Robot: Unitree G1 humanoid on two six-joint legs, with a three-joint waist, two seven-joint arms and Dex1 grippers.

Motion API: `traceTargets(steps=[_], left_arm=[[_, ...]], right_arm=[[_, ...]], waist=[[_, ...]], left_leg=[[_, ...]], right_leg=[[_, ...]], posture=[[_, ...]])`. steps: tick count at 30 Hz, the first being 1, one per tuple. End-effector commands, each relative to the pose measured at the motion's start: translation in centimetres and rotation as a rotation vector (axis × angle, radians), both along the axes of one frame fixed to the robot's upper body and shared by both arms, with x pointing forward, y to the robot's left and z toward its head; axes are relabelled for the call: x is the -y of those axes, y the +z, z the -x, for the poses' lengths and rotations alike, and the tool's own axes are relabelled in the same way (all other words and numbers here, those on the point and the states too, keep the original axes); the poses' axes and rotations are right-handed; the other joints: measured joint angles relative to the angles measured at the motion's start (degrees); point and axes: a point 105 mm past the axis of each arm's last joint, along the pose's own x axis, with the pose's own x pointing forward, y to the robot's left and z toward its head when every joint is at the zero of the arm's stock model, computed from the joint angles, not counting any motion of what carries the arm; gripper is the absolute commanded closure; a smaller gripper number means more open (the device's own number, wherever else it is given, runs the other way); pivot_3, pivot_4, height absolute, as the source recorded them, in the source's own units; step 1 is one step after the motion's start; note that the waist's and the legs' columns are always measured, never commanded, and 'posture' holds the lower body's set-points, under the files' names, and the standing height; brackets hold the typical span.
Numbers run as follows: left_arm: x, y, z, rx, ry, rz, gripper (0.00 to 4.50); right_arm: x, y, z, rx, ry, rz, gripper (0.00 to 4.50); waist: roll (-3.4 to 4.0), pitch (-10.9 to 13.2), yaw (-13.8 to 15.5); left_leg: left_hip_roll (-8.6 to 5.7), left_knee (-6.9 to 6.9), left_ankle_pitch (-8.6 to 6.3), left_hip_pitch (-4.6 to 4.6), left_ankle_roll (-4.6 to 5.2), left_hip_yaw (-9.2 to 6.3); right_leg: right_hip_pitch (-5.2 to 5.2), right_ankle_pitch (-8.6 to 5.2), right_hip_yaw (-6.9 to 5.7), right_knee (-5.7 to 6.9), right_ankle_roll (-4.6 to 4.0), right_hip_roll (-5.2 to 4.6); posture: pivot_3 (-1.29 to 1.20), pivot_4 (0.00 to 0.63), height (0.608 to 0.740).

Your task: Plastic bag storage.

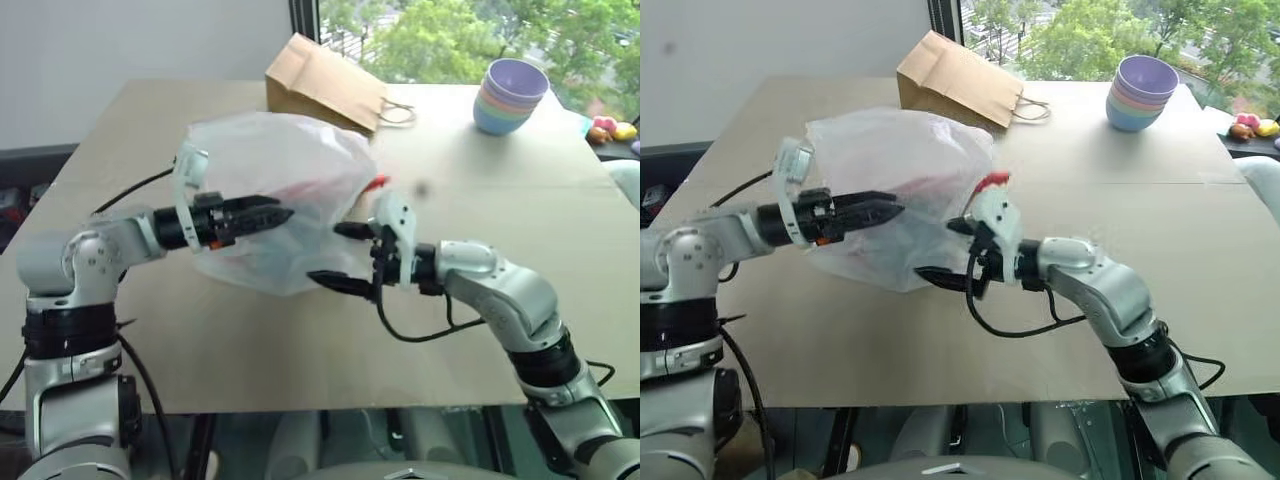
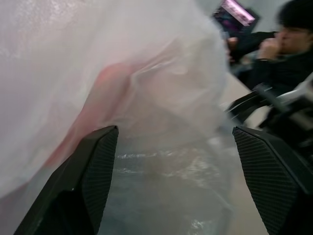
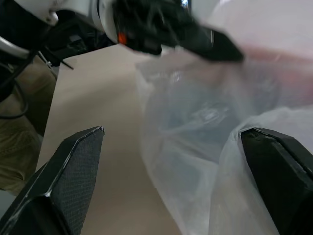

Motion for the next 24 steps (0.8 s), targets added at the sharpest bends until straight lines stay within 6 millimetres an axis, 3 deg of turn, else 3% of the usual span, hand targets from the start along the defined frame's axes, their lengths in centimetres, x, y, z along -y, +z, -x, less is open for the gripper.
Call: traceTargets(steps=[1,3,6,9,13,16,20,24], left_arm=[[-2.8,-1.4,-2.1,0.054,0.19,-0.186,0.58],[-3.6,-2.1,-2.9,0.069,0.244,-0.233,0.58],[-3.2,-0.7,-2.6,0.082,0.199,-0.119,0.58],[-2.3,1.6,-0.7,0.059,0.069,0.066,0.58],[-2.4,2.6,0.2,0.075,0.025,0.106,0.58],[-1.4,3.4,0.4,0.097,-0.022,0.126,0.58],[-0.8,4.4,0.1,0.126,-0.035,0.144,0.58],[-0.1,5.2,-0.7,0.164,-0.029,0.154,0.58]], right_arm=[[0.8,1.9,0.5,0.033,0.045,-0.042,0.0],[0.6,1.7,1.2,0.021,0.085,-0.034,0.0],[1.1,1.7,1.0,0.054,0.055,-0.007,0.0],[3.2,1.3,-0.8,0.146,-0.103,0.093,0.0],[6.6,-0.5,-1.8,0.281,-0.253,0.306,0.0],[8.0,-1.5,-2.1,0.32,-0.307,0.39,0.0],[9.0,-2.0,-1.8,0.31,-0.327,0.412,0.0],[10.1,-2.7,-3.5,0.252,-0.441,0.383,0.0]], waist=[[-0.02,-0.01,0.61],[-0.02,-0.01,0.81],[0.0,0.0,1.05],[-0.02,0.0,1.07],[-0.02,-0.01,1.24],[-0.02,-0.01,1.25],[-0.04,-0.02,1.2],[-0.04,-0.02,1.25]], left_leg=[[-0.01,0.01,0.0,-0.01,0.0,-0.06],[-0.02,0.01,0.0,-0.02,0.0,-0.05],[-0.03,0.0,0.0,-0.09,0.0,-0.02],[-0.03,0.0,-0.01,-0.1,0.0,-0.01],[-0.03,-0.01,-0.01,-0.1,0.0,-0.02],[-0.04,-0.01,0.0,-0.07,0.0,0.01],[-0.03,0.01,0.0,-0.07,0.0,0.04],[-0.03,0.02,0.0,-0.07,0.0,0.03]], right_leg=[[0.02,0.0,-0.05,-0.01,0.0,-0.01],[0.03,0.01,-0.06,-0.05,-0.02,-0.03],[0.0,0.01,-0.06,-0.09,-0.03,-0.05],[-0.01,0.01,-0.06,-0.11,-0.02,-0.06],[-0.01,-0.03,-0.08,-0.12,0.04,-0.07],[-0.01,-0.11,-0.05,-0.1,0.16,-0.06],[-0.01,-0.11,-0.02,-0.08,0.17,-0.05],[0.01,-0.09,-0.02,-0.08,0.14,-0.04]], posture=[[0.0,0.15,0.74],[0.0,0.15,0.74],[0.0,0.15,0.74],[0.0,0.15,0.74],[0.0,0.15,0.74],[0.0,0.15,0.74],[0.0,0.15,0.74],[0.0,0.15,0.74]])
